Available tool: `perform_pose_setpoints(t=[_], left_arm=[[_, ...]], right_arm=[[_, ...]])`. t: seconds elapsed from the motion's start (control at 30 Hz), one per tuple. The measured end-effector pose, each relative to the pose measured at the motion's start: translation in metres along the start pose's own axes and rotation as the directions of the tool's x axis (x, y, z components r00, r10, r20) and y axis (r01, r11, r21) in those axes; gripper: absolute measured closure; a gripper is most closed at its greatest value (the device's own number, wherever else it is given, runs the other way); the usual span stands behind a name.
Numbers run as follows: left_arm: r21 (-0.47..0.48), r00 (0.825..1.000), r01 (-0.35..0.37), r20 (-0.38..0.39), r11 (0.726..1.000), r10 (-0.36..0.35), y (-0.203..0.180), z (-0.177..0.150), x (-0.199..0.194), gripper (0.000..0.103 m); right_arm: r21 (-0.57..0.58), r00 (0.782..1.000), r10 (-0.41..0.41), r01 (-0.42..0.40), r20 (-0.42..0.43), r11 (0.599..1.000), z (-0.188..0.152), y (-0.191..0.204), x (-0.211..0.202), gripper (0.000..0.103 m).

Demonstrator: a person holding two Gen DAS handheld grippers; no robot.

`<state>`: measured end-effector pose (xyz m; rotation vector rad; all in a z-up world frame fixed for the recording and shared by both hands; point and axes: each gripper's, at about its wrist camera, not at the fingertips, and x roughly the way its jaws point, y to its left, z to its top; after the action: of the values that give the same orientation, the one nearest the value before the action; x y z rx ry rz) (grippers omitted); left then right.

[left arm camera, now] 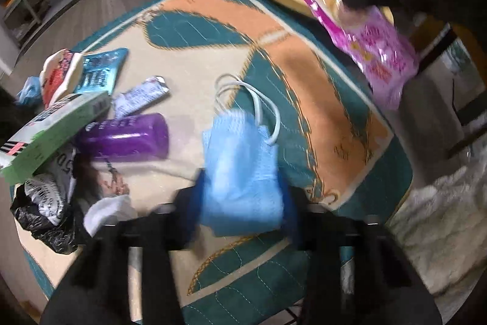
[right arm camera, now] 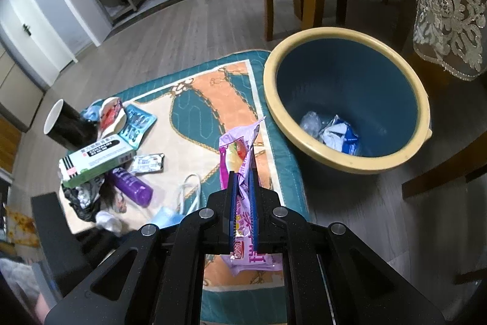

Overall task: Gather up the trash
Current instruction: 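Carry the wrapper and face mask over the teal bin and open both tools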

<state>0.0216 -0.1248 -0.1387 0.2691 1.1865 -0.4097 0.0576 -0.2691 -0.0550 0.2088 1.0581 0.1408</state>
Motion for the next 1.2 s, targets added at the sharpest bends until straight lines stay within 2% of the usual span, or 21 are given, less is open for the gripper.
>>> perform_pose_setpoints(t=[0.07, 0.2, 0.33, 0.5, 0.73, 0.87, 1.1, 1.2], left_arm=[[0.028, 1.000, -0.004, 0.021, 1.000, 0.003, -0.003, 0.001, -0.005, 0.079], [0.022, 0.994, -0.001, 0.113, 1.000, -0.002, 0.000, 0.012, -0.032, 0.080], [-0.019, 0.977, 0.015, 0.212, 1.000, -0.011, 0.011, 0.026, -0.065, 0.080], [-0.044, 0.956, 0.036, 0.292, 0.998, -0.022, 0.019, 0.041, -0.093, 0.080], [-0.033, 0.939, 0.015, 0.343, 0.999, -0.003, 0.020, 0.056, -0.108, 0.080], [-0.024, 0.937, 0.018, 0.350, 1.000, -0.008, 0.018, 0.061, -0.110, 0.080], [-0.017, 0.943, 0.028, 0.332, 0.999, -0.021, 0.014, 0.068, -0.101, 0.080], [0.000, 0.948, 0.039, 0.315, 0.999, -0.037, 0.008, 0.069, -0.096, 0.080]], right_arm=[[0.009, 1.000, 0.004, -0.004, 0.001, 1.000, 0.001, -0.001, -0.001, 0.094], [0.039, 0.999, 0.038, -0.040, 0.035, 0.998, 0.009, -0.003, -0.013, 0.094], [0.044, 0.991, 0.079, -0.085, 0.110, 0.995, 0.023, -0.006, -0.039, 0.094], [0.033, 0.977, 0.070, -0.078, 0.203, 0.996, 0.044, -0.017, -0.071, 0.094], [0.044, 0.953, 0.015, -0.030, 0.303, 0.999, 0.080, -0.050, -0.098, 0.094], [0.093, 0.957, -0.012, -0.016, 0.291, 0.995, 0.095, -0.077, -0.085, 0.094], [0.127, 0.968, -0.111, 0.084, 0.224, 0.988, 0.108, -0.119, -0.048, 0.094], [0.173, 0.975, -0.116, 0.082, 0.191, 0.981, 0.108, -0.139, -0.038, 0.094]])
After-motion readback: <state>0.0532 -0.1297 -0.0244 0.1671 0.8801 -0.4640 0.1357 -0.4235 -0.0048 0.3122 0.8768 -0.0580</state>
